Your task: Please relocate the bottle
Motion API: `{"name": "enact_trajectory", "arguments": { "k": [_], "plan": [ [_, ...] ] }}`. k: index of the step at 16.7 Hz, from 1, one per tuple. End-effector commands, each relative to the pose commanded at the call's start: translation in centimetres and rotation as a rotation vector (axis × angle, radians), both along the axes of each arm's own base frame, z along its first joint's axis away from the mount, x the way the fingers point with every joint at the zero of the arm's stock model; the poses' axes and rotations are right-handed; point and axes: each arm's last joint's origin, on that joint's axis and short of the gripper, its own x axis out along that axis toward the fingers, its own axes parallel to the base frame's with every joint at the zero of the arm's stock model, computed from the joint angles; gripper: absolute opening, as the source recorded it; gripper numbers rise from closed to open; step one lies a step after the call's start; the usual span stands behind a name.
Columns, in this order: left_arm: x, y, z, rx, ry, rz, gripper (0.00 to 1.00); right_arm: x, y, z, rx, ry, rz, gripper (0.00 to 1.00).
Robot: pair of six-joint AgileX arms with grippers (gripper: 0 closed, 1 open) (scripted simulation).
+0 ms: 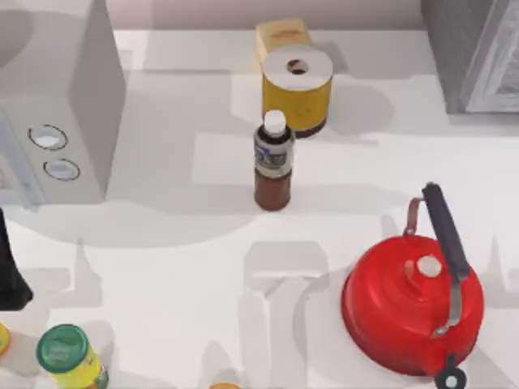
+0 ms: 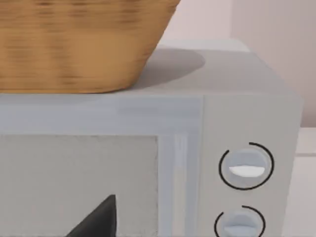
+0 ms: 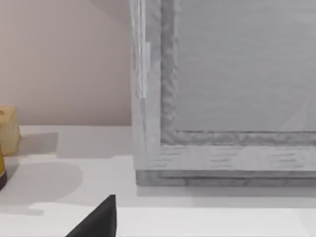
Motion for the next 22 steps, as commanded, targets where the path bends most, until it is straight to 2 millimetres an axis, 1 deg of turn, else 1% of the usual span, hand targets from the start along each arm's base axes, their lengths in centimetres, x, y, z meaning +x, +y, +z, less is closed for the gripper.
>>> {"name": "enact_trajectory", "arguments": {
  "k": [3,5,8,10,13,16,17,19,22],
  "plan": [
    [0.0,0.0,0.0,0.0,0.0,0.0,1.0,0.0,0.1,0.1,-0.002,0.008,0.006,1.0],
    [0.0,0.0,0.0,0.0,0.0,0.0,1.0,0.2,0.3,0.5,-0.012,0.043,0.032,1.0],
    [0.0,0.0,0.0,0.0,0.0,0.0,1.0,1.0,0.9,2.2,-0.041,0.127,0.089,1.0],
    [0.0,0.0,0.0,0.0,0.0,0.0,1.0,2.2,1.6,3.9,-0.067,0.196,0.138,1.0],
    [0.0,0.0,0.0,0.0,0.0,0.0,1.0,5.4,3.3,6.5,-0.113,0.302,0.23,1.0],
    [0.0,0.0,0.0,0.0,0.0,0.0,1.0,9.8,6.2,8.2,-0.161,0.39,0.345,1.0],
    [0.0,0.0,0.0,0.0,0.0,0.0,1.0,11.3,7.5,8.4,-0.177,0.418,0.388,1.0],
    [0.0,0.0,0.0,0.0,0.0,0.0,1.0,14.0,10.3,8.3,-0.205,0.473,0.476,1.0],
    [0.0,0.0,0.0,0.0,0.0,0.0,1.0,17.1,14.6,7.0,-0.238,0.542,0.6,1.0]
  ]
}}
